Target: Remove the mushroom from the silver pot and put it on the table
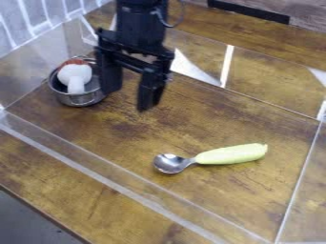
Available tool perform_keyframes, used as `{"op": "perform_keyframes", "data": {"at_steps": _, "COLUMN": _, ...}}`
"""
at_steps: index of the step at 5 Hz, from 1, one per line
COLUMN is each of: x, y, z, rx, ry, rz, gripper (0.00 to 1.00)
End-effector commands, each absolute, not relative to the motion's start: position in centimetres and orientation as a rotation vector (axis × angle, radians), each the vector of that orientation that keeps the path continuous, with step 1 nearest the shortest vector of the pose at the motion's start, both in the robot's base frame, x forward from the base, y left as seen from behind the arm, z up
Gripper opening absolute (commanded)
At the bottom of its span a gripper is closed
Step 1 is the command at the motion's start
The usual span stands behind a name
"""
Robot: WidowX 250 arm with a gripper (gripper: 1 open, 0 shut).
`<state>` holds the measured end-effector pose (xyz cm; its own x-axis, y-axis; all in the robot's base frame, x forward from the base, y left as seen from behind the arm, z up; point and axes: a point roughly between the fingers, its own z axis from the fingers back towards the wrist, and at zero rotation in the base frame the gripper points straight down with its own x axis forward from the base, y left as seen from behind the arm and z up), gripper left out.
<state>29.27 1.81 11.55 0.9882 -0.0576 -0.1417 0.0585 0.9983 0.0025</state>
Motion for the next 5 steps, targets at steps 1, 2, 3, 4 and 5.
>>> {"op": "perform_keyframes", "data": {"at_steps": 1, "x": 31.1, "y": 5.8, "z": 13.1, "rx": 0.055, "ry": 0.019, "rz": -0.011, "gripper": 1.00}}
{"op": "perform_keyframes", "data": {"at_steps": 2, "x": 32.2, "y": 9.3, "z": 13.2, "rx": 0.092, "ry": -0.037, "rz": 0.037, "gripper": 1.00}}
{"op": "perform_keyframes", "data": {"at_steps": 3, "x": 32.0, "y": 11.3, "z": 13.2, "rx": 0.115, "ry": -0.087, "rz": 0.116, "gripper": 1.00}}
{"op": "perform_keyframes", "data": {"at_steps": 4, "x": 31.8, "y": 11.8, "z": 12.7, "rx": 0.119, "ry": -0.119, "rz": 0.162, "gripper": 1.00}}
{"op": "perform_keyframes", "data": {"at_steps": 5, "x": 31.6, "y": 11.8, "z": 12.4, "rx": 0.117, "ry": -0.160, "rz": 0.199, "gripper": 1.00}}
